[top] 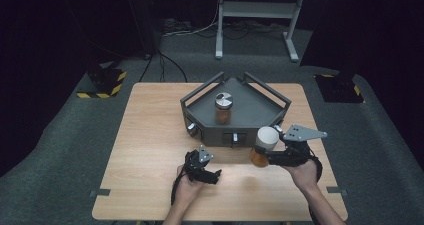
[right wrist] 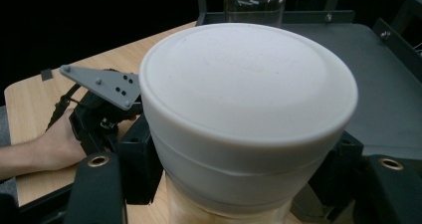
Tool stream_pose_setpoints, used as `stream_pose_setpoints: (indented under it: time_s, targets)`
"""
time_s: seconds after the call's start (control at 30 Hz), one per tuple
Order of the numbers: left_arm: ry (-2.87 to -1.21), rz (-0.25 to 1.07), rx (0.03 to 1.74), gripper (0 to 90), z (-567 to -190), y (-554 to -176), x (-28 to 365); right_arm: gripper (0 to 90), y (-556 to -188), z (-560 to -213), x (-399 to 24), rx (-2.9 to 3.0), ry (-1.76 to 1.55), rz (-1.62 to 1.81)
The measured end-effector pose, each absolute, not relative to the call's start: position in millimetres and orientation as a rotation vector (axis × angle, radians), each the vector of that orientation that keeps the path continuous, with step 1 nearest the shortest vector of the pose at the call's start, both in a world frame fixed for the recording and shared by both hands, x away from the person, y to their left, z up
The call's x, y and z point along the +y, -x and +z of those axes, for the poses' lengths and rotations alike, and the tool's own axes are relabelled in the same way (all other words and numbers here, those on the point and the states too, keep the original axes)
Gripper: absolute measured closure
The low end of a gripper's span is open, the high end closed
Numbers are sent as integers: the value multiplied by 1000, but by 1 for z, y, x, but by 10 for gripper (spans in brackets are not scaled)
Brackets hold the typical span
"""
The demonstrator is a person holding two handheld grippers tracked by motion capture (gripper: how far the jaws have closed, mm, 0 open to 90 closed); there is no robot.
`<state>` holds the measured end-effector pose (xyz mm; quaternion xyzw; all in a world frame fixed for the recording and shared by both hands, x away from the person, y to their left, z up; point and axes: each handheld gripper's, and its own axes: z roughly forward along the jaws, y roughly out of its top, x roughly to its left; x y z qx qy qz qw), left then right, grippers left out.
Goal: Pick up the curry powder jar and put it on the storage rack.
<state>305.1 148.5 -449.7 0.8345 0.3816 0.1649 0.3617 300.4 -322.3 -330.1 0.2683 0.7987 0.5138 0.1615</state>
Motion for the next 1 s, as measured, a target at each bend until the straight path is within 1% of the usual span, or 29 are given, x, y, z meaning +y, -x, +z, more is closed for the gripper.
stream_pose_setpoints:
  time_s: [0.4,1.0]
  targets:
    - [-2150,424,982,67,-450,-305,149,353,-309,-310,-319,2265,-732,1491]
    - [-2150,424,982,67,-450,-305,149,353,-340,-286,-311,2203,-782,1520]
